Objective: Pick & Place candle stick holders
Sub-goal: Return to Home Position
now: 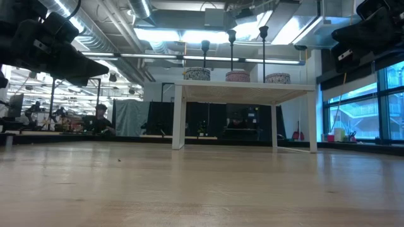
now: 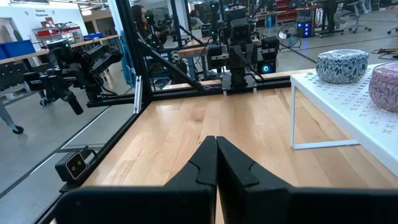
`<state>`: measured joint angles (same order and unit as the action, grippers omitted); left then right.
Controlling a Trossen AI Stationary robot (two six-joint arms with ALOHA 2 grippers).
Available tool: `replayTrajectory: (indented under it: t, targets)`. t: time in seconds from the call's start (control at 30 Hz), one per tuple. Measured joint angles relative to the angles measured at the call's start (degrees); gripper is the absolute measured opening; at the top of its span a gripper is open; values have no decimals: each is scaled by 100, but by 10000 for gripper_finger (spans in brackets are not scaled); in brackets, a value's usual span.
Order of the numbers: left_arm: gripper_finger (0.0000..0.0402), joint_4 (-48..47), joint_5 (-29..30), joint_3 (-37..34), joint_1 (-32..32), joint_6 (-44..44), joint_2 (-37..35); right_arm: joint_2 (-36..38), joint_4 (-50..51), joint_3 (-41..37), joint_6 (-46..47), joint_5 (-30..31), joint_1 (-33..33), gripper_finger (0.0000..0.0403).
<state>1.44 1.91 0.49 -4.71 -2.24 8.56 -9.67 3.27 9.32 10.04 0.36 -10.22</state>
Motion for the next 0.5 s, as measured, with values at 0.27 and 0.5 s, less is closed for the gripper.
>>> replayTrajectory:
  t: [0.27,0.5]
  targets:
    - [5,1,0,0,0,0,0,2,0,0,0,0,2,0]
    - [4,0,0,0,0,0,0,2,0,0,0,-2,1,0]
